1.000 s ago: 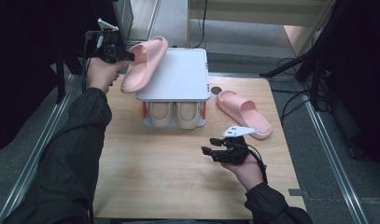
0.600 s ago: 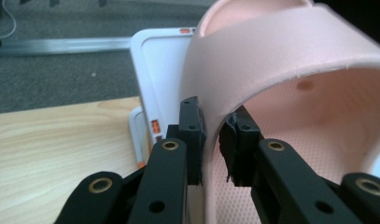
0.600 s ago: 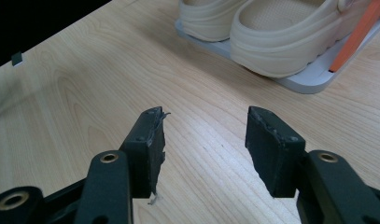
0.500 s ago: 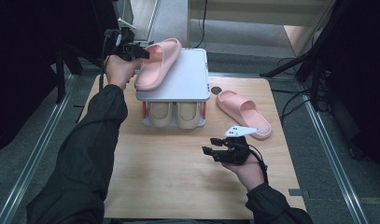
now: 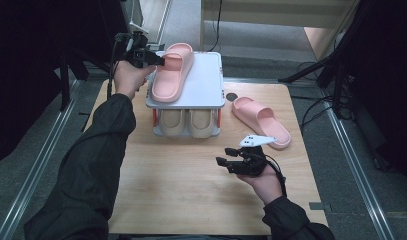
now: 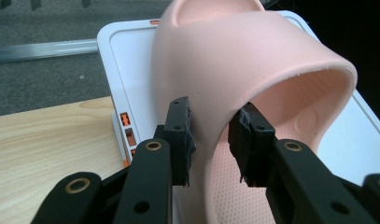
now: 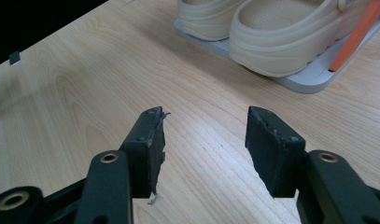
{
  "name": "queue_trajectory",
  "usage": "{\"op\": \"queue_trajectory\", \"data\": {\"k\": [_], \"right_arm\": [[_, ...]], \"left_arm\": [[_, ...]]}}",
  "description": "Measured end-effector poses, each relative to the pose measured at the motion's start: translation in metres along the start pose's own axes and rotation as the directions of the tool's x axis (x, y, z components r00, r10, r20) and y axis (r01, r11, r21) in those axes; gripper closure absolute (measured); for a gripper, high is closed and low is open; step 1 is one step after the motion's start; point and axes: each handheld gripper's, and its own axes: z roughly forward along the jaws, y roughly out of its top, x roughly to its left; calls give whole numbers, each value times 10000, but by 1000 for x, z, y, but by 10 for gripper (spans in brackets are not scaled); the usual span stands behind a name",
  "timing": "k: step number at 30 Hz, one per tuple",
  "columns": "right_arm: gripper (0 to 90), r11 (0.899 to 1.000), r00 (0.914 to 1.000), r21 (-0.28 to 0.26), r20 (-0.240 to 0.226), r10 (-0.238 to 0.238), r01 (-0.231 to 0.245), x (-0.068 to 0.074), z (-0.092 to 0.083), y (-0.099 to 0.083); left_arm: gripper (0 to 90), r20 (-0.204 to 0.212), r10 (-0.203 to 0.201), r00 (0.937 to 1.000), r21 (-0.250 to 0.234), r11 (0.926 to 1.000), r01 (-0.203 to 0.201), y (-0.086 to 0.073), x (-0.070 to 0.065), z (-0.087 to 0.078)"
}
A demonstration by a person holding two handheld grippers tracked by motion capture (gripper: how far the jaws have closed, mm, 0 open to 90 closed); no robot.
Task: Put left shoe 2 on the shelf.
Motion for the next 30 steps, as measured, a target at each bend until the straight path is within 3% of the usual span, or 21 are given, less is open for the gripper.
{"op": "queue_trajectory", "data": {"k": [11,17,30], "right_arm": [[478,10000,10000,-77,58,59,-59,-2,-2,0],[481,9994,9995,-304,243,193,-185,-10,-9,2],[505,9972,9951,-667,910,395,-335,-32,-26,6]], "left_arm": [[656,381,135,9992,-180,9998,-128,0,0,-13],[616,487,293,9984,-327,9991,-277,-3,2,-30],[574,821,503,9954,-346,9983,-476,-29,14,-57]]}}
